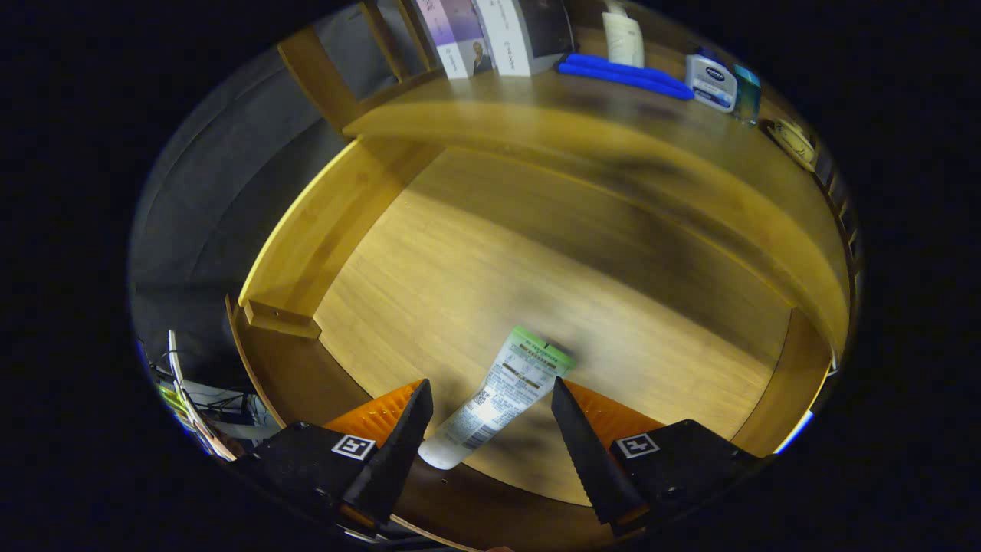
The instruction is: Pull open the drawer, take out the items inside it, and place them on the countertop above the cabinet.
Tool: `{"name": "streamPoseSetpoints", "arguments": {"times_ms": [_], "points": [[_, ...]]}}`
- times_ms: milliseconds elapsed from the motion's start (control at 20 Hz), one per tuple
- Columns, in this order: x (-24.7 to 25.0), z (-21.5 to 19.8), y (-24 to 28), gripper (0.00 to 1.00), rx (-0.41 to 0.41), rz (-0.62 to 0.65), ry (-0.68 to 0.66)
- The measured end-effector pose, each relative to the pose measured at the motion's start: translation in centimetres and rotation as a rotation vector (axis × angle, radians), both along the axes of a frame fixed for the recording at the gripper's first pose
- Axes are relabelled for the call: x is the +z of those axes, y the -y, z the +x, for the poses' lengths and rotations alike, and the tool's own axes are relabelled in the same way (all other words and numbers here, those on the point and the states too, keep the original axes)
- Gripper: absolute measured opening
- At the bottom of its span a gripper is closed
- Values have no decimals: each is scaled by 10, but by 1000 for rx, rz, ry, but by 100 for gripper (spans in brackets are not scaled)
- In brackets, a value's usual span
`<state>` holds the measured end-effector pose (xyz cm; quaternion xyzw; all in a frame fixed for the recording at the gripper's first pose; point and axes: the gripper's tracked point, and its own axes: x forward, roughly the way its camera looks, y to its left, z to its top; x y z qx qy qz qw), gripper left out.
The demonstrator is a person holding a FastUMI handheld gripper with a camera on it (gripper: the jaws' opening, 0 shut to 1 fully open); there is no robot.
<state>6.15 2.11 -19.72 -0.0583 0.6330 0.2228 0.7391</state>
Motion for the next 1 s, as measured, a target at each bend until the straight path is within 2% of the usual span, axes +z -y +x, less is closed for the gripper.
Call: {"name": "streamPoseSetpoints", "arguments": {"times_ms": [250,450,650,700,750,900,1000], "points": [[-16,-11,4,98,49,-31,-66],[-23,-10,4,81,60,-35,-67],[-27,-11,5,45,84,-52,-53],[-23,-11,8,45,96,-60,-44],[-23,-9,8,33,109,-73,-23],[-22,-8,14,32,161,-120,29],[-17,-5,12,32,160,-113,56]]}}
